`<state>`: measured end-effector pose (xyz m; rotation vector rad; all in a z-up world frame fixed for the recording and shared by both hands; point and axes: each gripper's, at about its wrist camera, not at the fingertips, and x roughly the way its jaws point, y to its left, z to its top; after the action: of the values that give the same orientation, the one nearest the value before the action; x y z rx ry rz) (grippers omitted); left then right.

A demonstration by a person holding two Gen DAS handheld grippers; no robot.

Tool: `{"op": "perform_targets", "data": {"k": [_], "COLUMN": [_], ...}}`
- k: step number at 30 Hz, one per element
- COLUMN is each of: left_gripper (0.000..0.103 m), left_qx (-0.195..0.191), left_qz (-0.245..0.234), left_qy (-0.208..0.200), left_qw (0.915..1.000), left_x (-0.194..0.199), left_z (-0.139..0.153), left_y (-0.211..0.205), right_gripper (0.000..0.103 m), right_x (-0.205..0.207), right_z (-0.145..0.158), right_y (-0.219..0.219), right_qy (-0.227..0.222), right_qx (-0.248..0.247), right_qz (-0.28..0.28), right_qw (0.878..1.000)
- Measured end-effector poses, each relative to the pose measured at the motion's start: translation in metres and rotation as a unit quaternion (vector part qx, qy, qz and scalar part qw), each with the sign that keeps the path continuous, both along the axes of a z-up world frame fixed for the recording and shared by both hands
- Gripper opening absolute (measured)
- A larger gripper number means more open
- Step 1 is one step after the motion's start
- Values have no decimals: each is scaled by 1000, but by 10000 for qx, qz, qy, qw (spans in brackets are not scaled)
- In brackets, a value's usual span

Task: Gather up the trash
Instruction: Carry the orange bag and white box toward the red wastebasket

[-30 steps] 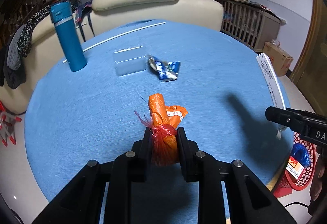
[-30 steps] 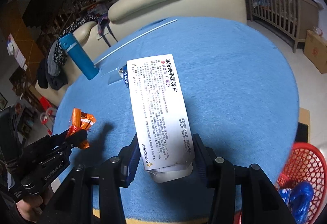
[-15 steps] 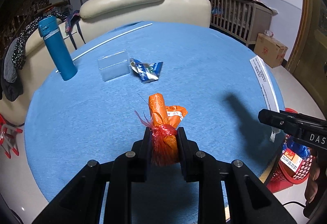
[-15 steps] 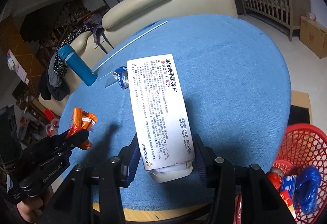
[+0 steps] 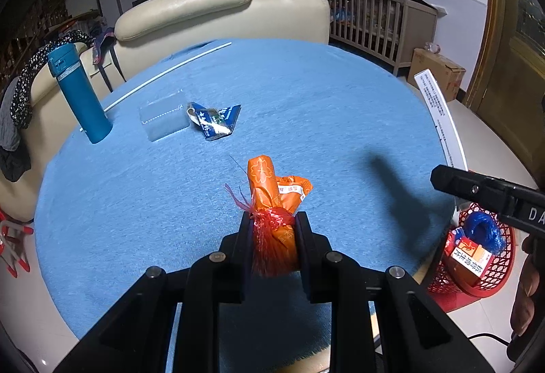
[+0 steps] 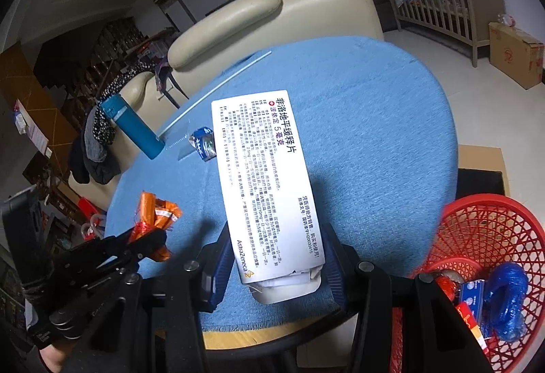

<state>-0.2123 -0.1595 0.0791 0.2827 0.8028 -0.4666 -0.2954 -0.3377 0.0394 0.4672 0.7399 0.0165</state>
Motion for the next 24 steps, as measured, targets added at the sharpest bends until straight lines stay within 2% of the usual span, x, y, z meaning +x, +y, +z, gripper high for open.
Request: {"op": "perform_targets", "data": {"k": [6, 15, 24], "left_gripper": [25, 25, 25], "left_qx": [-75, -185, -455], "left_qz": [75, 218, 530], "left_qy": [-121, -628, -817], "left_qw": [9999, 9976, 9942], "left_x": [-11, -40, -50], "left_z": [13, 40, 54], "left_y": [5, 30, 73], "right_gripper": [51, 51, 51], "right_x": [-11, -32, -27], "right_z": [10, 25, 31], "right_y": [2, 10, 41], "right_qy": [-195, -540, -515], "right_qx": [56, 268, 149], "right_qz": [-25, -60, 104], "right_qw": [9998, 9982, 9985]}}
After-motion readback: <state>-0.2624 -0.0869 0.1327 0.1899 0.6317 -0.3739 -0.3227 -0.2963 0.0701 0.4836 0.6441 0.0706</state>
